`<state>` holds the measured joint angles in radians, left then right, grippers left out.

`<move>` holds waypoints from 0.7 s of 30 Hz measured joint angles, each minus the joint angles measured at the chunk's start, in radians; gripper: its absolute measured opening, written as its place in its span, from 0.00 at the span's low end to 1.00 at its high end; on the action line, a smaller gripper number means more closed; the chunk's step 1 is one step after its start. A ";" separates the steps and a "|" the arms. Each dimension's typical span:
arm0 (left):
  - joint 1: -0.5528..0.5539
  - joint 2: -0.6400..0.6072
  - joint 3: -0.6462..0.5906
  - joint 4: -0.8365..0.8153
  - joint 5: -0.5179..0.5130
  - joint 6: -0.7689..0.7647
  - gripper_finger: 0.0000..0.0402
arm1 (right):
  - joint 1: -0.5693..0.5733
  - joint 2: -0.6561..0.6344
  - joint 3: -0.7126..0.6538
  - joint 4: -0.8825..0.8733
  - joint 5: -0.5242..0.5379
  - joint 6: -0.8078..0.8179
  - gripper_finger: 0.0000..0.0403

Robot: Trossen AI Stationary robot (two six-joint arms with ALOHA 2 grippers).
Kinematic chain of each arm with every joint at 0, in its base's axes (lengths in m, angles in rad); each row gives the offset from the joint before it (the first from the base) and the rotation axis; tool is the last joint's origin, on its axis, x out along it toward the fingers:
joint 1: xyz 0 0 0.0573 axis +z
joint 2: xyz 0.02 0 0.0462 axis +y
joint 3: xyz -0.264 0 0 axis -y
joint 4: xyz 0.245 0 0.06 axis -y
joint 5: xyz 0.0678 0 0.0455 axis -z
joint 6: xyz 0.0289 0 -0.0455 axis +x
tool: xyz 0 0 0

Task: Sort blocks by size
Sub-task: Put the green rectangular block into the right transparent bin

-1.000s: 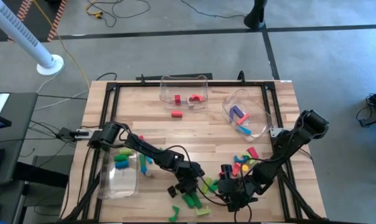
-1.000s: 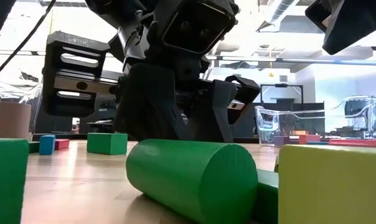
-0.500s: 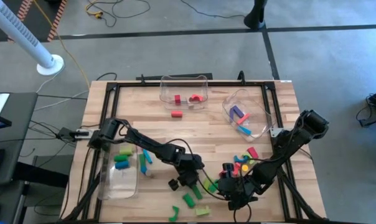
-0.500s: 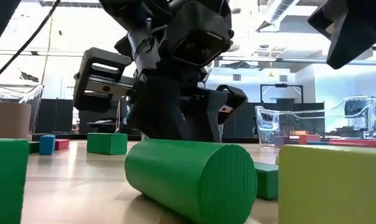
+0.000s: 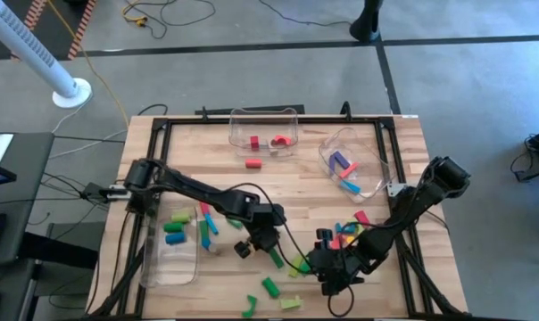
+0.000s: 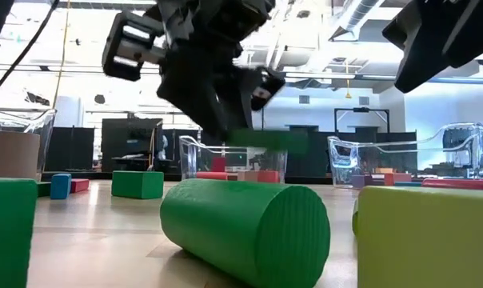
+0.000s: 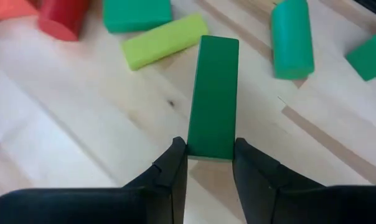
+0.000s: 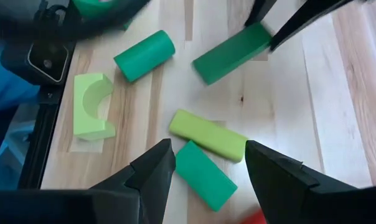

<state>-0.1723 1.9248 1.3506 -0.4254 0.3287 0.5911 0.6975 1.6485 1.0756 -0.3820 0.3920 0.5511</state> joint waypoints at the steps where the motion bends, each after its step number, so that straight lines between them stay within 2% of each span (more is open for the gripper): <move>1: 0.004 -0.014 0.000 -0.013 -0.005 0.000 0.26 | 0.000 0.000 0.000 -0.003 0.000 -0.002 0.57; 15: 0.063 -0.197 0.001 -0.211 -0.020 -0.013 0.26 | -0.052 -0.012 0.000 0.043 0.006 -0.119 0.57; 18: 0.082 -0.242 0.001 -0.239 0.030 -0.021 0.26 | -0.068 -0.016 0.000 0.074 0.007 -0.188 0.57; 21: 0.111 -0.284 0.002 -0.249 0.124 -0.040 0.26 | -0.089 -0.019 0.013 0.102 0.016 -0.275 0.57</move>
<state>-0.0613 1.6409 1.3521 -0.6744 0.4525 0.5509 0.6087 1.6299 1.0889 -0.2800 0.4081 0.2764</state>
